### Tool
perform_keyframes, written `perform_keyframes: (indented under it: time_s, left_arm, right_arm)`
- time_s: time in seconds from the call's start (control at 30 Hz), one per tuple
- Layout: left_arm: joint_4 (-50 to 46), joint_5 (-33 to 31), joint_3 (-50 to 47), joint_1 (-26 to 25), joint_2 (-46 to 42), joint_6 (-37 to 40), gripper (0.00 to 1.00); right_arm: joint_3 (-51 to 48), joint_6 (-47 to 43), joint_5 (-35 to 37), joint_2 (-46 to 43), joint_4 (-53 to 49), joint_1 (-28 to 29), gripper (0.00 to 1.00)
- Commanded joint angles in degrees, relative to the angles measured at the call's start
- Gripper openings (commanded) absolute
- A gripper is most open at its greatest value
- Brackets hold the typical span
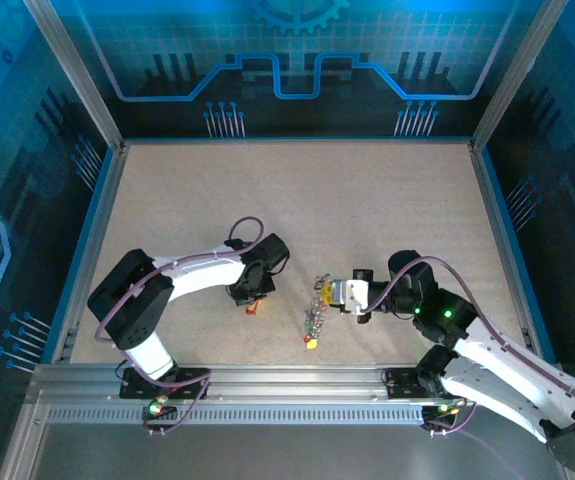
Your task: Put the keys on the keyring
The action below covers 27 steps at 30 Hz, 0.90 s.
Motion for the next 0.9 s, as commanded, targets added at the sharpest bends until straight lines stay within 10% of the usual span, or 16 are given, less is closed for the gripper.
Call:
perform_keyframes:
  time_s: [0.0, 0.63, 0.87]
  left_arm:
    - [-0.11, 0.44, 0.83, -0.03, 2.20, 1.51, 0.13]
    - [27.99, 13.88, -10.67, 1.86, -30.81, 47.99, 0.00]
    - [29.91, 28.00, -12.50, 1.86, -36.80, 67.12, 0.00]
  right_arm:
    - [2.12, 0.71, -0.33, -0.71, 0.80, -0.55, 0.00]
    - [1.42, 2.66, 2.01, -1.77, 2.95, -0.78, 0.00]
    - [1.94, 1.46, 0.02, -1.56, 3.48, -0.76, 0.00]
